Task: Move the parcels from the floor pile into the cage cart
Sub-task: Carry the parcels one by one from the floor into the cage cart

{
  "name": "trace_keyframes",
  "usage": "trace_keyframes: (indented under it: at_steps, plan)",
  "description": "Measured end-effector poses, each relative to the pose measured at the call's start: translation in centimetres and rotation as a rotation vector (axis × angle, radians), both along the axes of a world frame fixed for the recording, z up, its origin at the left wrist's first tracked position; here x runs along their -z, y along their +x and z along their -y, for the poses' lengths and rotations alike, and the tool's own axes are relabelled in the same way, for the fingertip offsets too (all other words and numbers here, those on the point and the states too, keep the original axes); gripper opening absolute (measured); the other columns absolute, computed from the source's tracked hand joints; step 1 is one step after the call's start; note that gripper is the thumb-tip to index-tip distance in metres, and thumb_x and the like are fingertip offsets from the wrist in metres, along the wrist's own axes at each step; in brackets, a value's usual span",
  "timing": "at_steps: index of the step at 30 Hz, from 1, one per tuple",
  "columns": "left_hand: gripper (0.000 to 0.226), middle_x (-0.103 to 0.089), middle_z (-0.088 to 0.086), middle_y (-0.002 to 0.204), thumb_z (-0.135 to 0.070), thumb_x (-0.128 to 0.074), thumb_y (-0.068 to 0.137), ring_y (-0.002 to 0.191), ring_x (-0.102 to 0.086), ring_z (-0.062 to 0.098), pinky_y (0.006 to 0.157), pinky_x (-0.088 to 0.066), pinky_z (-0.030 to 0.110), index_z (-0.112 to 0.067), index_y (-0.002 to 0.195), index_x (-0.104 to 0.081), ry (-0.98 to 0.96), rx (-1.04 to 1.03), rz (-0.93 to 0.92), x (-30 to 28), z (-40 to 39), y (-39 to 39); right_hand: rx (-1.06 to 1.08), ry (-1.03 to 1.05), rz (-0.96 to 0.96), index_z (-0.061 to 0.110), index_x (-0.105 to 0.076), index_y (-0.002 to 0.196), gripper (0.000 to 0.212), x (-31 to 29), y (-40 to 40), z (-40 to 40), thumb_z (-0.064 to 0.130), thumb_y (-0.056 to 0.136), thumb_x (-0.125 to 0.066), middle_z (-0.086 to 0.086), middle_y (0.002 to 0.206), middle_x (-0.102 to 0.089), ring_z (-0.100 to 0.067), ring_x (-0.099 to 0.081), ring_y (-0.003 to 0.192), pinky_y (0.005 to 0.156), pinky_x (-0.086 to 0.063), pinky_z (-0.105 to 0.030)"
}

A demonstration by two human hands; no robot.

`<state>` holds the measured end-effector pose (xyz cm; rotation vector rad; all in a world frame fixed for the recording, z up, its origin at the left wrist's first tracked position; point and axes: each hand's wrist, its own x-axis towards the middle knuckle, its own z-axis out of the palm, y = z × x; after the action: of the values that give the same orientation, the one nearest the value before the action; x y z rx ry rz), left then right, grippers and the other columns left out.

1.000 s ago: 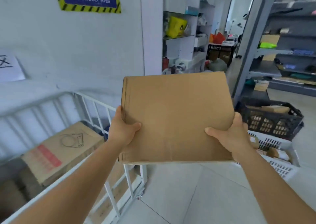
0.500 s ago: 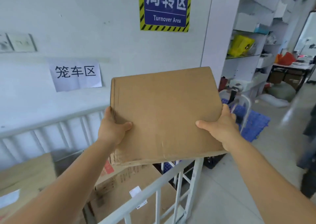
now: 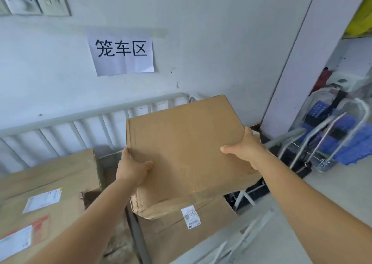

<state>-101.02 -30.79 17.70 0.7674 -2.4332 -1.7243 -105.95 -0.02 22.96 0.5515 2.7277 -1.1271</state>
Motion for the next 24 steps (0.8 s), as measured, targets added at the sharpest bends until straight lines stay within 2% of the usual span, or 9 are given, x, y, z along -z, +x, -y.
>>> trace_keyframes:
  at_steps: [2,4,7,11,18,21,24]
  plan:
    - [0.067,-0.059,0.006,0.117,-0.018,-0.079,0.073,0.101,-0.060,0.032,0.090,-0.052,0.050,-0.020,0.129,-0.041,0.005,-0.027,0.069,2.8,0.1,-0.6,-0.026,-0.013,0.076,0.026,-0.019,0.151,0.122,2.9,-1.8,0.1,0.055,0.053,-0.086,-0.009,0.150,-0.027,-0.037,-0.037,0.133,0.106,-0.039,-0.055]
    - [0.066,-0.061,0.006,0.113,-0.022,-0.080,0.068,0.097,-0.062,0.031,0.087,-0.053,0.049,-0.022,0.122,-0.042,0.000,-0.048,0.146,5.6,-0.3,-1.2,-0.057,0.003,0.154,0.026,-0.019,0.151,0.119,5.8,-3.5,0.0,0.052,0.057,-0.086,-0.009,0.147,-0.031,-0.035,-0.041,0.130,0.104,-0.041,-0.054]
    - [0.080,-0.062,0.006,0.113,-0.033,-0.078,0.054,0.094,-0.063,0.030,0.084,-0.055,0.048,-0.025,0.123,-0.039,-0.017,-0.077,0.254,9.6,-1.4,-2.3,-0.099,0.012,0.277,0.022,-0.014,0.154,0.117,10.0,-5.9,-0.7,0.043,0.065,-0.087,-0.011,0.151,-0.025,-0.034,-0.037,0.134,0.107,-0.039,-0.051]
    - [0.082,-0.057,0.008,0.119,-0.020,-0.079,0.072,0.094,-0.059,0.029,0.079,-0.052,0.038,-0.018,0.139,-0.031,-0.065,-0.101,0.387,14.0,-3.8,-3.6,-0.134,0.023,0.421,0.020,0.000,0.156,0.124,16.0,-8.9,-2.2,0.041,0.069,-0.086,-0.011,0.158,-0.019,-0.034,-0.032,0.140,0.111,-0.035,-0.050]
    - [0.081,-0.054,0.012,0.126,-0.022,-0.082,0.069,0.105,-0.059,0.033,0.086,-0.053,0.043,-0.010,0.135,-0.036,-0.061,-0.141,0.630,22.5,-7.1,-5.3,-0.168,0.097,0.565,0.018,0.000,0.156,0.121,25.4,-12.5,-4.2,0.038,0.071,-0.084,-0.008,0.160,-0.014,-0.033,-0.030,0.142,0.111,-0.035,-0.049]
    - [0.090,-0.053,0.011,0.129,-0.021,-0.082,0.067,0.106,-0.059,0.032,0.086,-0.053,0.042,-0.012,0.141,-0.032,-0.068,-0.144,0.673,25.4,-8.2,-5.9,-0.178,0.126,0.618,0.019,-0.001,0.156,0.121,29.0,-13.5,-4.6,0.038,0.070,-0.085,-0.012,0.158,-0.017,-0.036,-0.033,0.139,0.110,-0.037,-0.050]
    - [0.089,-0.053,0.009,0.128,-0.019,-0.082,0.068,0.104,-0.059,0.031,0.082,-0.053,0.040,-0.013,0.141,-0.031,-0.082,-0.151,0.712,28.0,-8.8,-6.5,-0.202,0.177,0.641,0.017,-0.003,0.156,0.121,32.1,-14.2,-4.9,0.042,0.070,-0.084,-0.012,0.159,-0.018,-0.036,-0.032,0.140,0.111,-0.036,-0.050]
